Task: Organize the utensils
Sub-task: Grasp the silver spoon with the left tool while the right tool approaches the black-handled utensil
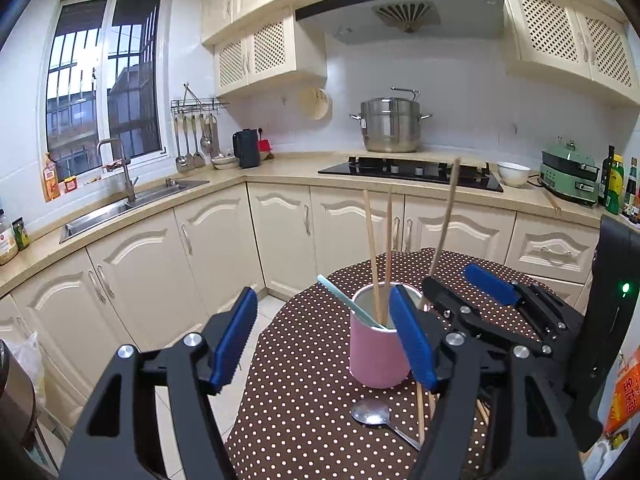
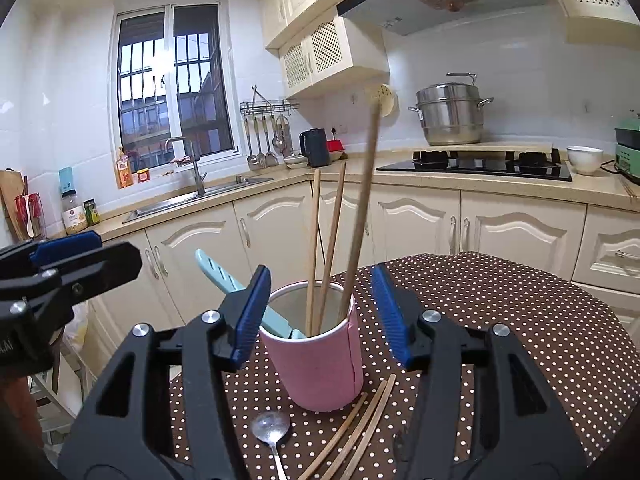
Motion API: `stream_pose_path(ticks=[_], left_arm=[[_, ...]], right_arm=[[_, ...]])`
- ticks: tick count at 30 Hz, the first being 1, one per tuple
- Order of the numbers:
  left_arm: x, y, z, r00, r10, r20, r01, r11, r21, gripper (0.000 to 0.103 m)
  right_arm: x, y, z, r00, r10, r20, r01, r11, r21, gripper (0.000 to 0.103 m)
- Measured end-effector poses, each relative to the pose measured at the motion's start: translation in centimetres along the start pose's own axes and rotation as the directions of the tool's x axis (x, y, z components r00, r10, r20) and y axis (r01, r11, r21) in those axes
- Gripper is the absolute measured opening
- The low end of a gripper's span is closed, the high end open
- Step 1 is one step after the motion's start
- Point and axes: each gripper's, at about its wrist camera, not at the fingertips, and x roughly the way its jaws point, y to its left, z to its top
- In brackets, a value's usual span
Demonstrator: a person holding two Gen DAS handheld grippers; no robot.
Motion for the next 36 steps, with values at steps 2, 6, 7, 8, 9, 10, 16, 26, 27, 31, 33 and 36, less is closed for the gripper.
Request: stream_pose_path(ticks=[2,6,7,8,9,10,16,26,27,31,33,36], left_arm=[[-0.6,-0.1,-0.2,1.000,0.004,0.006,-0.004,1.000,-0.002,0.067],[-1.6,-0.1,-0.5,1.000,0.011,0.008,-0.011,1.000,-0.007,0.067],[-1.8,-0.2,-0.6,1.000,0.011,0.006,-0.011,1.000,-0.008,0.067],[-2.0,-0.2,-0.7,1.000,0.011,0.005,-0.011,1.000,-0.009,0.068],[-2.2,-0.3,-0.8,1.000,0.013,0.000,-0.013,1.000,-0.008,0.068],[-2.3,-0.3,-1.0,1.000,0.014,-0.008,-0.014,1.000,-0.007,0.068],[-1.9,-0.5,-2.5,0.994,-0.003,-0.109,0.001,1.000,-0.025,0.069],[4.1,-0.7,-6.4,0.872,-0.186,-0.453,0.092,0.971,-0.222,0.069],[4.5,-0.9,-6.7,0.863,-0.191,-0.468,0.093,0.970,-0.225,0.069],[6.5,-1.7,-7.9,0.819,-0.218,-0.532,0.099,0.965,-0.243,0.069],[7.9,-2.1,-8.6,0.787,-0.230,-0.572,0.102,0.964,-0.247,0.069],[9.5,-2.8,-9.5,0.762,-0.226,-0.607,0.090,0.965,-0.246,0.069]], right_arm=[[-0.7,0.0,0.2,1.000,-0.003,0.006,0.003,1.000,0.003,0.056],[-2.2,-0.1,0.4,1.000,-0.010,0.015,0.010,1.000,0.005,0.057],[-2.6,-0.2,0.4,1.000,-0.012,0.016,0.012,1.000,0.007,0.057],[-2.9,-0.3,0.4,1.000,-0.014,0.016,0.014,1.000,0.008,0.058],[-3.4,-0.4,0.4,1.000,-0.019,0.016,0.019,1.000,0.008,0.058],[-3.9,-0.5,0.3,1.000,-0.023,0.016,0.023,1.000,0.008,0.059],[-6.1,-1.8,-0.3,0.999,-0.048,-0.008,0.049,0.999,0.019,0.061],[-7.4,-6.1,-3.0,0.985,-0.101,-0.139,0.113,0.990,0.081,0.062],[-7.3,-6.4,-3.2,0.984,-0.101,-0.148,0.115,0.989,0.090,0.062],[-7.0,-8.1,-4.3,0.973,-0.103,-0.208,0.130,0.984,0.120,0.064],[-6.7,-8.6,-4.8,0.966,-0.099,-0.239,0.132,0.983,0.126,0.064],[-6.2,-9.3,-5.4,0.952,-0.094,-0.290,0.137,0.982,0.131,0.064]])
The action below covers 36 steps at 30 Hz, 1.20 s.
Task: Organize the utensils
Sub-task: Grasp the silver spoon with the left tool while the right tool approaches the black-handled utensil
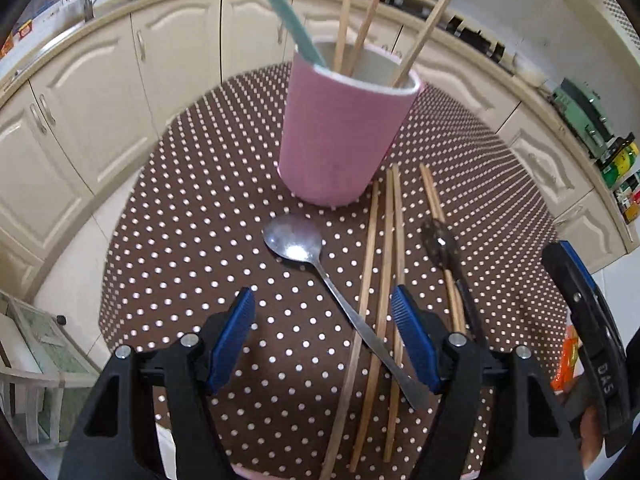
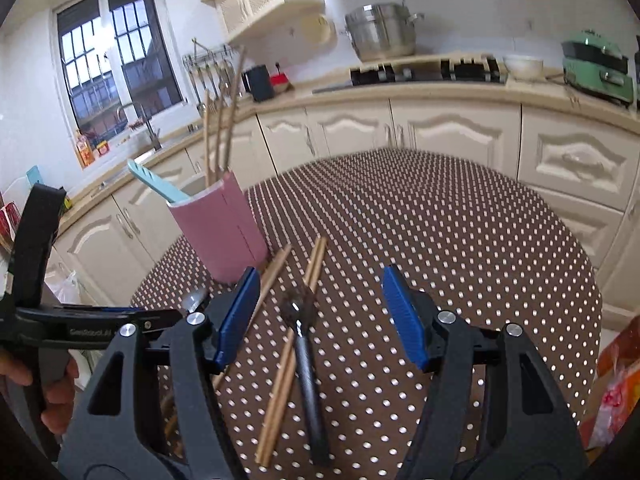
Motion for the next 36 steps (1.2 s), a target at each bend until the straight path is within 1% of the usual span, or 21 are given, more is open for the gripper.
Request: stream_pose_path(ticks=[1,2,3,4,6,7,9,10,12,15,18,21,23,25,29,31,33,36], left_arm=[[0.7,-0.1,0.1,1.000,0.006,-0.014,-0.006,1.000,0.001,0.069],[1.1,-0.1,0.2,1.000,0.011,-0.022,-0.011,1.000,0.003,0.066],[1.6,-0.1,0.2,0.999,0.015,-0.034,-0.015,1.000,0.004,0.057],[2.2,-0.1,0.3,0.998,0.015,-0.056,-0.015,1.000,-0.001,0.054],[3.0,0.0,0.5,0.997,0.013,-0.076,-0.014,1.000,-0.010,0.046],[3.4,0.1,0.5,0.997,0.018,-0.080,-0.019,1.000,-0.011,0.044],[3.7,0.2,0.7,0.997,0.028,-0.069,-0.029,1.000,-0.007,0.036],[3.8,0.3,0.7,0.998,0.013,-0.067,-0.014,1.000,-0.011,0.033],[4.0,0.4,0.8,0.997,-0.018,-0.071,0.016,1.000,-0.018,0.014],[4.2,0.5,0.9,0.997,-0.032,-0.068,0.032,0.999,-0.006,0.013],[4.2,1.0,0.9,0.996,-0.056,-0.070,0.055,0.998,-0.015,0.011],[3.7,2.0,0.7,0.995,-0.064,-0.071,0.063,0.998,-0.015,0.009],[3.5,2.7,0.8,0.995,-0.066,-0.070,0.065,0.998,-0.017,0.007],[3.2,3.4,0.7,0.996,-0.060,-0.069,0.060,0.998,-0.008,0.006],[1.8,5.2,-0.3,0.996,-0.044,-0.075,0.045,0.999,0.020,0.006],[1.9,5.6,-0.3,0.996,-0.011,-0.087,0.014,0.999,0.040,0.005],[1.8,5.9,-0.2,0.996,-0.013,-0.090,0.018,0.998,0.057,0.006],[1.9,6.3,0.3,0.994,-0.007,-0.105,0.013,0.999,0.053,0.006]], right_arm=[[0.2,-0.2,-0.1,1.000,0.001,-0.014,-0.001,1.000,0.001,0.064],[0.5,-0.5,-0.3,0.999,0.002,-0.038,-0.002,1.000,0.005,0.064],[0.8,-0.7,-0.3,0.998,0.001,-0.057,-0.001,1.000,0.007,0.064],[1.1,-0.8,-0.3,0.997,0.002,-0.073,-0.002,1.000,0.008,0.064],[1.5,-1.0,-0.5,0.994,0.008,-0.111,-0.007,1.000,0.010,0.064],[1.8,-1.1,-0.6,0.991,0.007,-0.133,-0.006,1.000,0.008,0.064],[2.3,-1.2,-0.7,0.985,0.012,-0.170,-0.011,1.000,0.005,0.064],[2.6,-1.2,-0.8,0.982,0.012,-0.189,-0.012,1.000,-0.001,0.064],[3.1,-1.1,-0.9,0.974,0.020,-0.226,-0.023,1.000,-0.010,0.064],[3.8,-0.5,-1.1,0.960,0.022,-0.280,-0.036,0.998,-0.042,0.063],[4.4,0.2,-1.0,0.947,0.022,-0.320,-0.049,0.996,-0.074,0.063],[5.1,0.8,-1.1,0.935,0.001,-0.355,-0.045,0.992,-0.115,0.053],[5.9,1.1,-1.2,0.923,-0.011,-0.385,-0.046,0.989,-0.138,0.043],[6.5,1.3,-1.3,0.912,-0.032,-0.409,-0.037,0.987,-0.158,0.036],[7.0,1.4,-1.2,0.902,-0.056,-0.428,-0.022,0.984,-0.176,0.036],[7.3,1.4,-1.0,0.893,-0.066,-0.446,-0.020,0.982,-0.186,0.036],[7.8,1.6,-0.7,0.884,-0.083,-0.460,-0.015,0.979,-0.204,0.036],[8.8,2.3,-0.1,0.865,-0.122,-0.486,-0.001,0.970,-0.245,0.036]])
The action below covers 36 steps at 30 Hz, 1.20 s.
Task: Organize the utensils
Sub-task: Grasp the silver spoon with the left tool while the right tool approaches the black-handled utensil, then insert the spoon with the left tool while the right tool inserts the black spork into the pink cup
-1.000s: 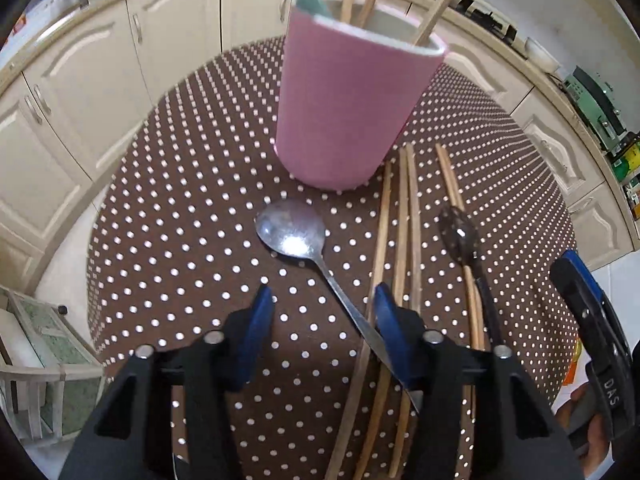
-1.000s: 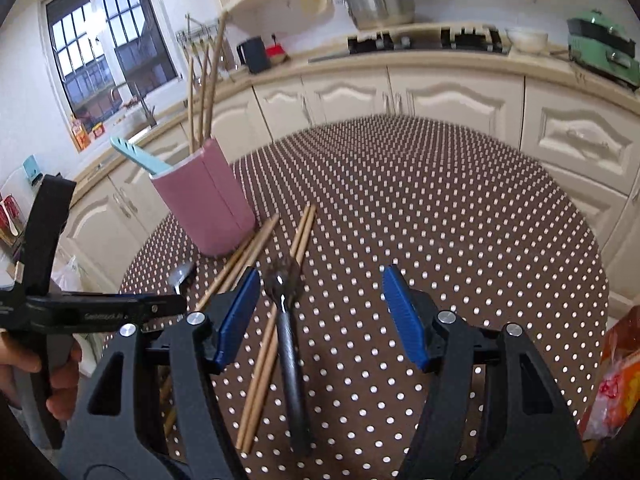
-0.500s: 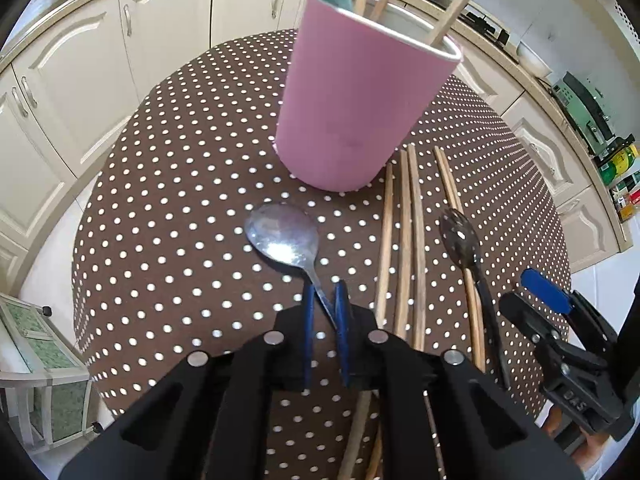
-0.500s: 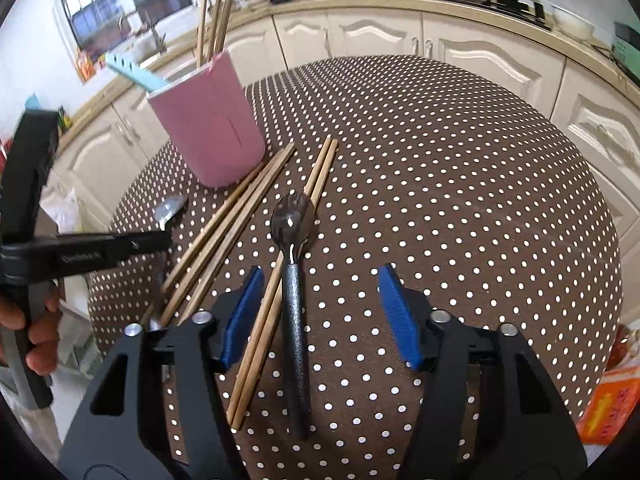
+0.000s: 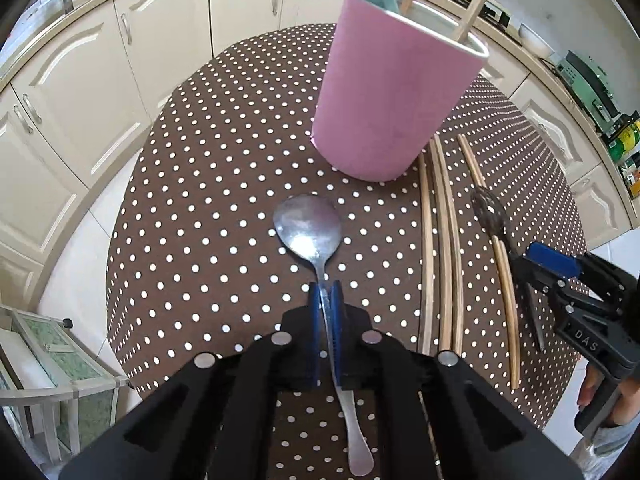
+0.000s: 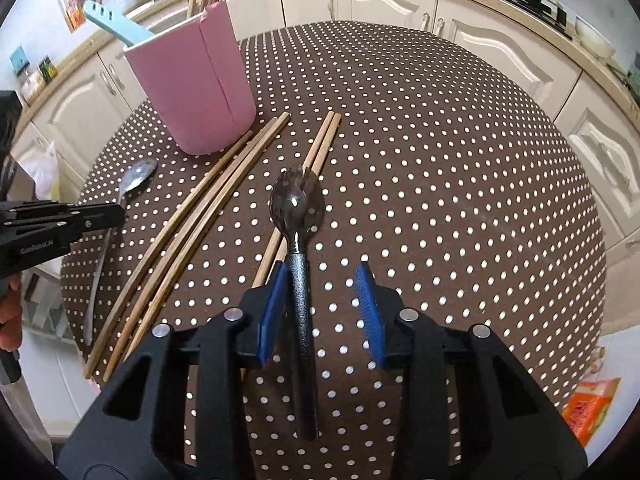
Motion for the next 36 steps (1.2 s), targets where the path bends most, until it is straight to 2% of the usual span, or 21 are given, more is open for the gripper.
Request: stream_pose_path(ticks=[7,11,20,25,27,29,36], left_arm=[[1.1,-1.1,2.0,0.999,0.022,-0.024,-0.022,1.000,0.013,0.007],[1.3,-1.7,2.0,0.999,0.029,-0.031,-0.028,0.999,0.029,0.007],[1.2,-2.0,1.6,1.000,0.022,0.021,-0.022,1.000,0.020,0.005],[0.7,-2.1,0.9,0.999,0.003,0.040,-0.004,1.000,0.027,0.004],[0.5,-2.3,0.7,0.999,0.000,0.046,-0.001,0.999,0.034,0.003],[0.2,-2.4,0.4,0.998,-0.010,0.057,0.008,0.999,0.042,0.003],[-2.1,-3.6,-1.0,0.991,-0.061,0.122,0.051,0.996,0.078,0.003]], right_arm=[[0.9,0.1,2.0,0.994,-0.039,-0.101,0.033,0.998,-0.056,0.036],[1.0,0.0,2.4,0.988,-0.038,-0.147,0.027,0.997,-0.076,0.036],[0.7,-0.7,1.7,0.982,-0.038,-0.184,0.023,0.996,-0.088,0.036],[1.9,0.9,2.7,0.975,-0.045,-0.219,0.021,0.994,-0.111,0.036],[2.2,0.7,3.0,0.977,-0.037,-0.209,0.016,0.994,-0.104,0.033],[2.1,0.4,3.1,0.981,-0.014,-0.192,-0.003,0.996,-0.085,0.013],[0.5,-0.9,3.1,0.996,0.036,-0.086,-0.039,0.999,-0.038,0.012]])
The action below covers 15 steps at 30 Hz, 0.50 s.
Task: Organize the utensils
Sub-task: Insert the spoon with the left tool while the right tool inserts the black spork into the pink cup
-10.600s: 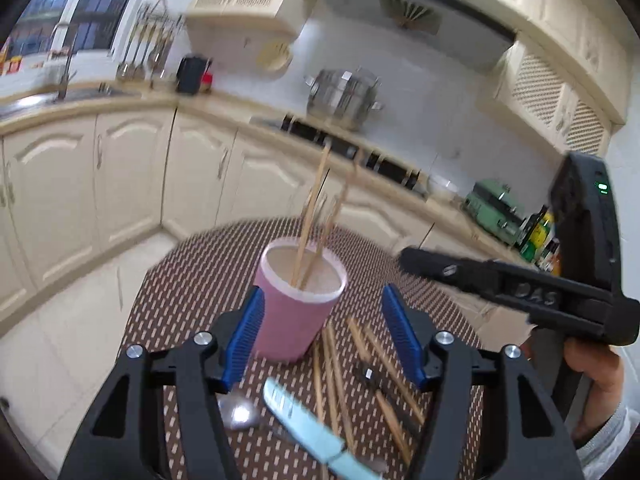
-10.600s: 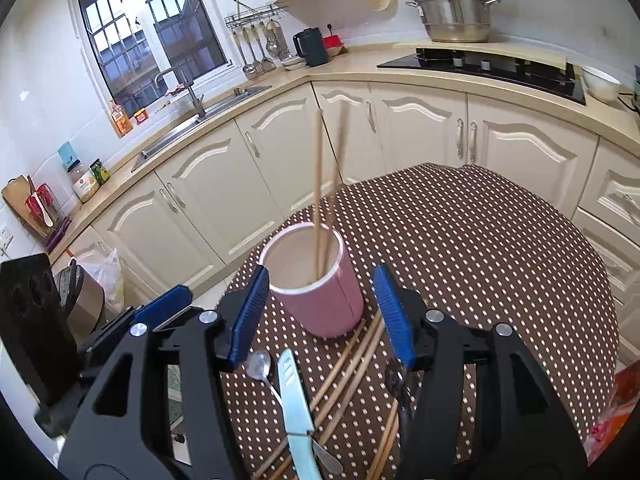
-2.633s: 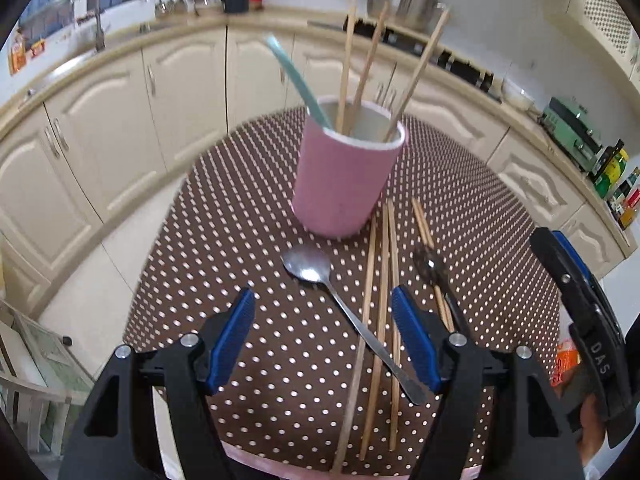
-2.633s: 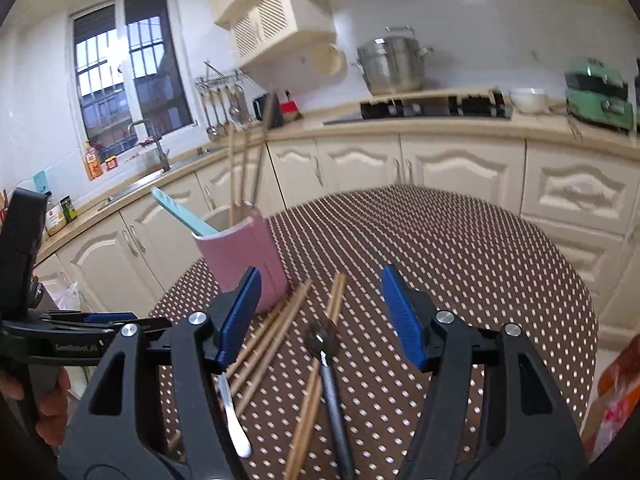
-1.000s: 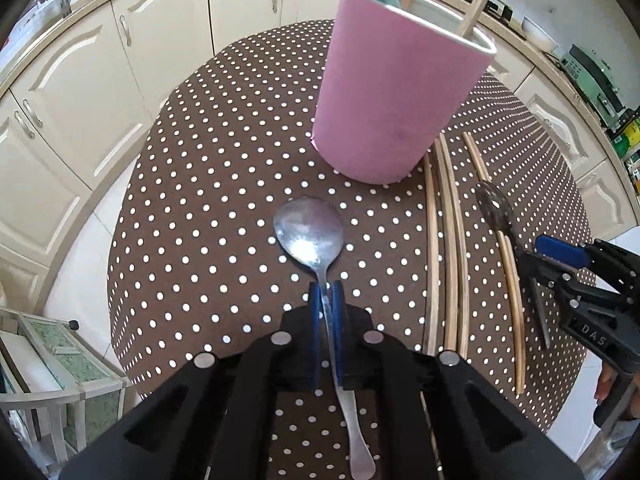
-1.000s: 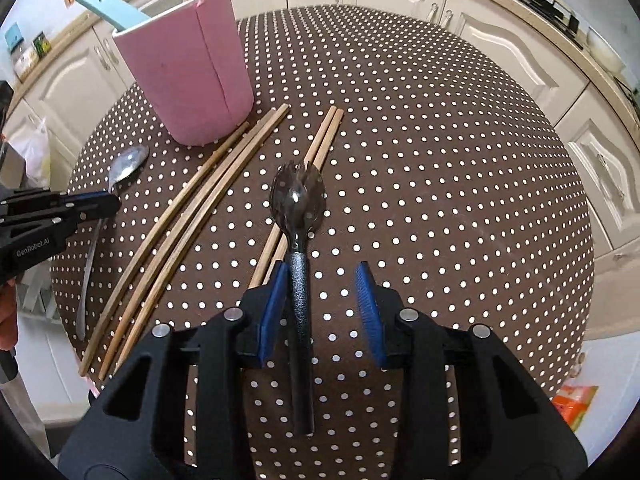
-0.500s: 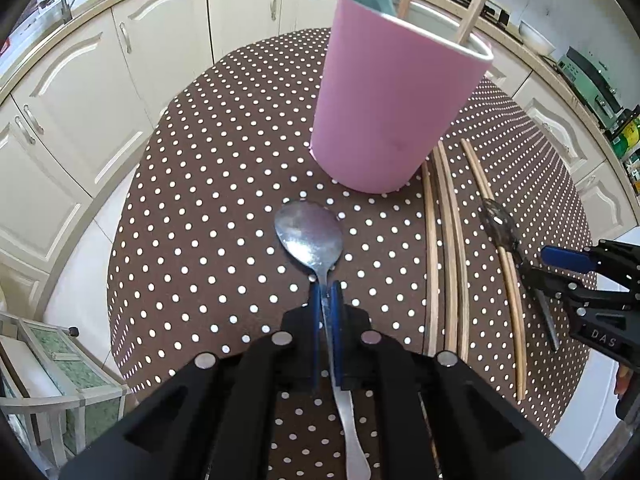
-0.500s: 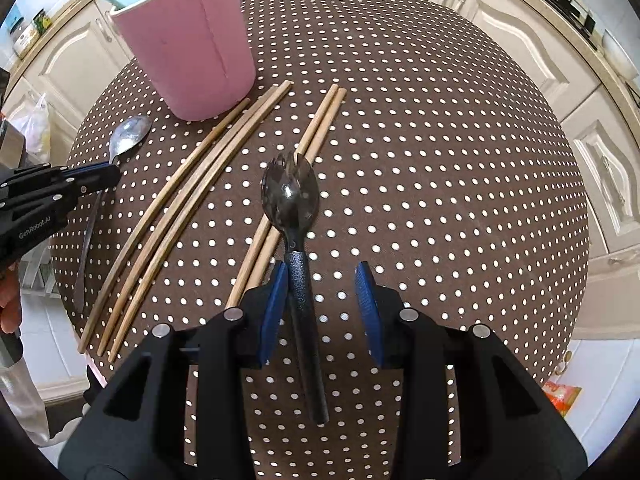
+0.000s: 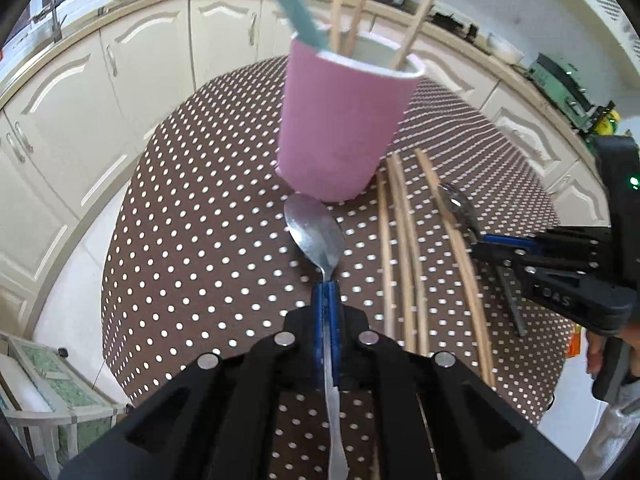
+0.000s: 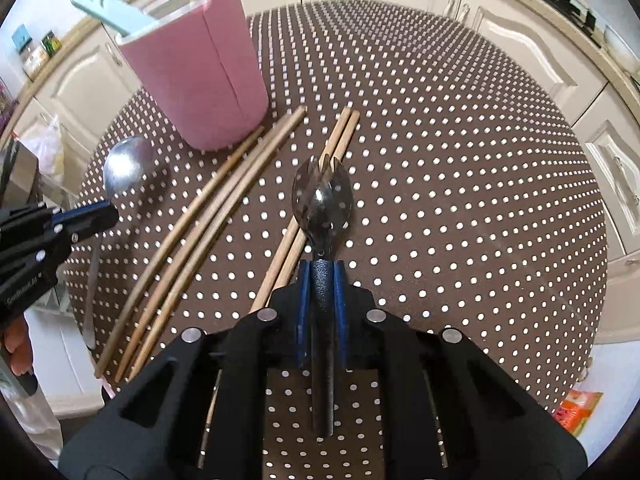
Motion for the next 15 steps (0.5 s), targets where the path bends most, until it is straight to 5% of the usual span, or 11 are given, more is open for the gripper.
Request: stream_pose_path(ticks=[8,15], left_arm=[[-4.1,-2.2,-0.4,0.988,-0.093,0.122,0.087,0.995,0.057,0.002],[-6.5,-3.6,-0.3,0.970,-0.126,0.209,0.107,0.989,0.100,0.002]], right_arm=[[-5.1,-0.9,-0.8,0.976,0.097,0.197,-0.107,0.994,0.039,0.012],[-8.8,0.2,-1.1,0.921,0.165,0.353,-0.185,0.982,0.024,0.012]])
